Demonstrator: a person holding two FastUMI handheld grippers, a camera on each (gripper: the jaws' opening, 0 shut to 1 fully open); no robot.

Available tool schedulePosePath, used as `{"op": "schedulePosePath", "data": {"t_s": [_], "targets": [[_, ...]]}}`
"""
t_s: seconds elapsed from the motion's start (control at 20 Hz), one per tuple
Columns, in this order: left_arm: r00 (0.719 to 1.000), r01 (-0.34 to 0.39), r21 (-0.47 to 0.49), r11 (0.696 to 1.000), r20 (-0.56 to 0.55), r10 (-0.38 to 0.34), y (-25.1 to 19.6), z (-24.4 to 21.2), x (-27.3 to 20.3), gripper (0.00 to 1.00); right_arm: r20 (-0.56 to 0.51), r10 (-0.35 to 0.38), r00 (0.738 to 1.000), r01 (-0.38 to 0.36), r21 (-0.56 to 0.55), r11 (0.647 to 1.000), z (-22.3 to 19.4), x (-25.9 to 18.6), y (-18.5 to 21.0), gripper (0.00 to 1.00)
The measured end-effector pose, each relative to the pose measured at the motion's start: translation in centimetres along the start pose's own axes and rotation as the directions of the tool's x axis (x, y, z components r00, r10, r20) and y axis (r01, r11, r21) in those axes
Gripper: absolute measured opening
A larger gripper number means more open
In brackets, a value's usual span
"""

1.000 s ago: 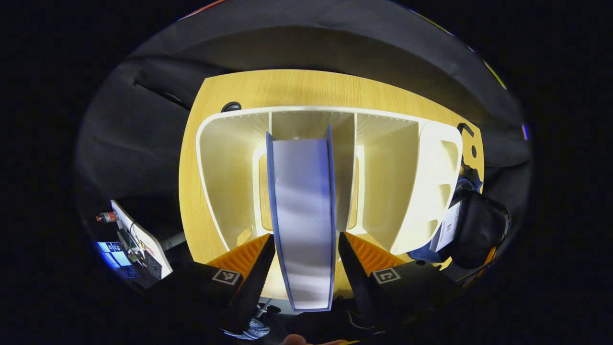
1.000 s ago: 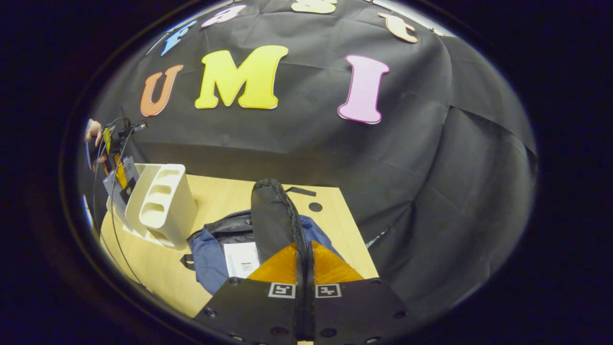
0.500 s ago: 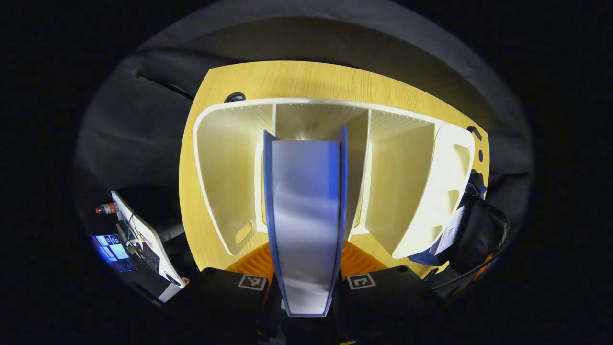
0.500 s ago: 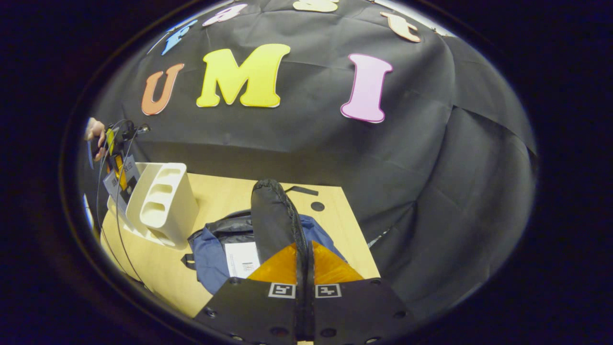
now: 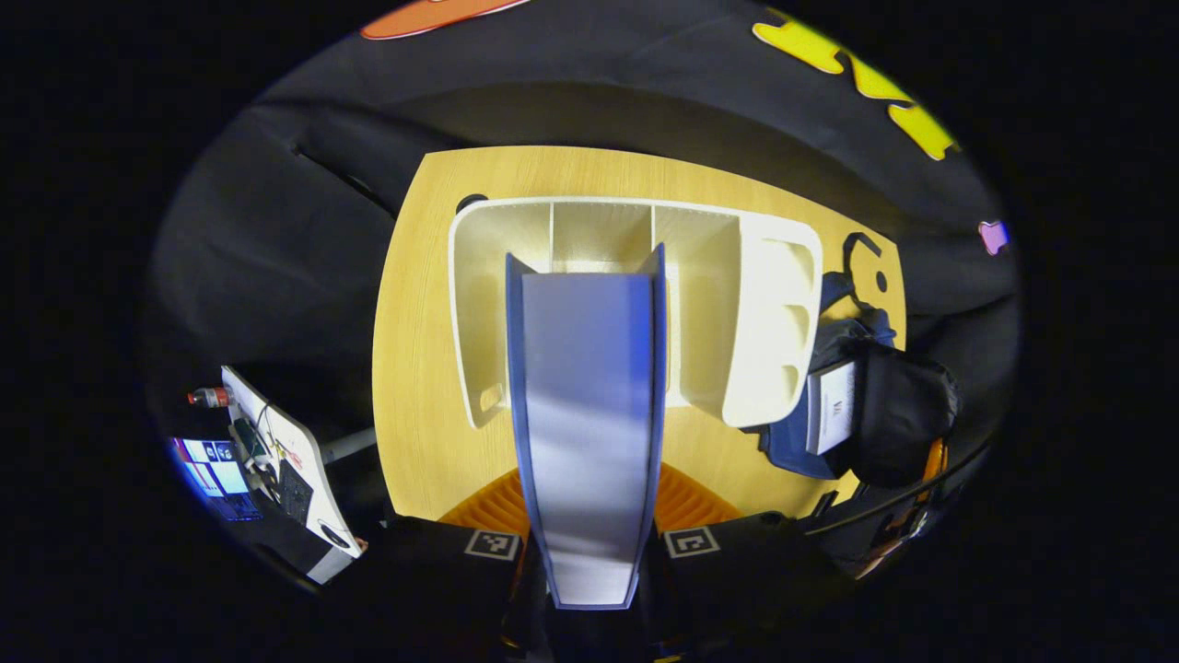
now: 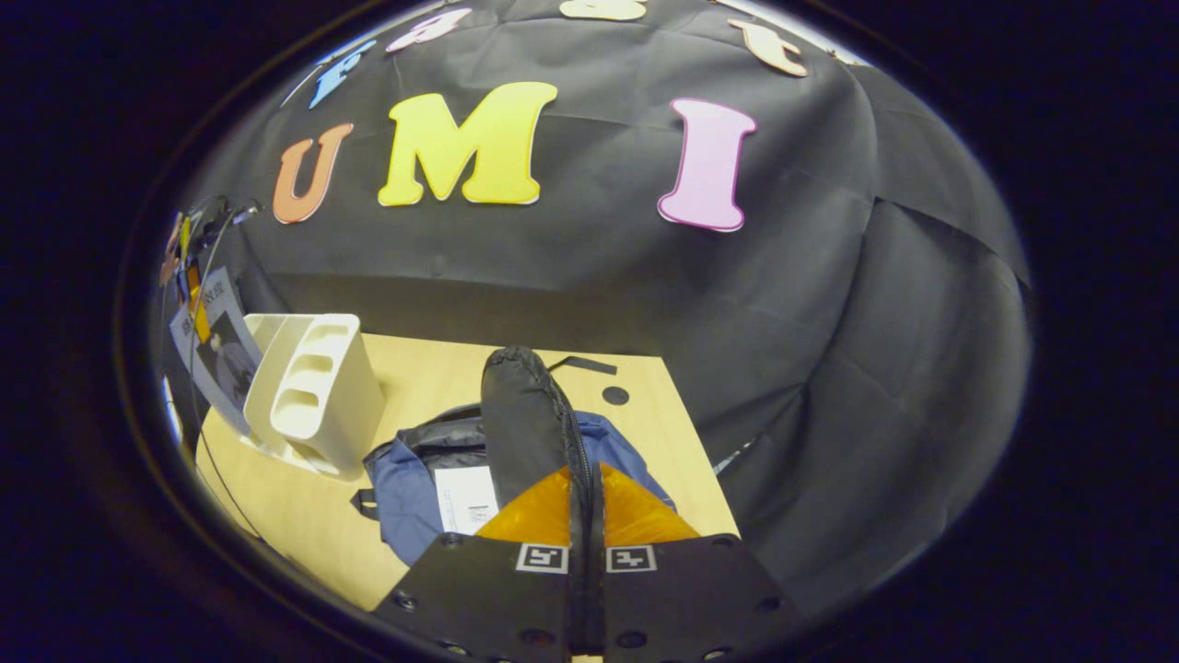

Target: Open the schoolbag, grab two books from the bookshelf and put them into the schoolbag.

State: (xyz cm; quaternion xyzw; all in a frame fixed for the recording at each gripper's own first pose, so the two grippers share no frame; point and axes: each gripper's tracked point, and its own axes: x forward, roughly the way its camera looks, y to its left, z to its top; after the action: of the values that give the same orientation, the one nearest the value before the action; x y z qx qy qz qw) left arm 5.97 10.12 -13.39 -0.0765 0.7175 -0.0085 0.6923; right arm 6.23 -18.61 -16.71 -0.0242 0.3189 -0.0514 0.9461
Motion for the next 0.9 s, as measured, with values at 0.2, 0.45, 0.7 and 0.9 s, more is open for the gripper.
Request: {"op": "schedulePosePath", "data": {"t_s": [0.2,0.45,0.7,0.9], "targets": [[0.997,0.062,-0.017,0.998,0.041,-0.061,-0.2,-3.4,-4.1,0.43,0.005,0.007,1.000,-0.007,0.023,1.000,0.0,-0.1,-0.1,0.00],[0.974,0.221,-0.043,0.974,0.066,-0.218,-2.7,-7.0,-6.7,0.43,0.004,0.005,1.000,-0.005,0.040,0.999,-0.3,-0.3,-0.4,0.00],[0.900,0.430,-0.038,0.902,0.086,-0.426,-7.8,-8.8,-7.9,0.43,0.007,-0.003,1.000,0.002,0.022,1.000,-0.1,-0.7,-0.6,0.00],[0.794,0.603,-0.041,0.796,0.127,-0.595,-13.0,-8.9,-7.6,0.42,0.010,-0.007,1.000,0.007,0.020,1.000,-0.1,-0.8,-0.8,0.00]]}}
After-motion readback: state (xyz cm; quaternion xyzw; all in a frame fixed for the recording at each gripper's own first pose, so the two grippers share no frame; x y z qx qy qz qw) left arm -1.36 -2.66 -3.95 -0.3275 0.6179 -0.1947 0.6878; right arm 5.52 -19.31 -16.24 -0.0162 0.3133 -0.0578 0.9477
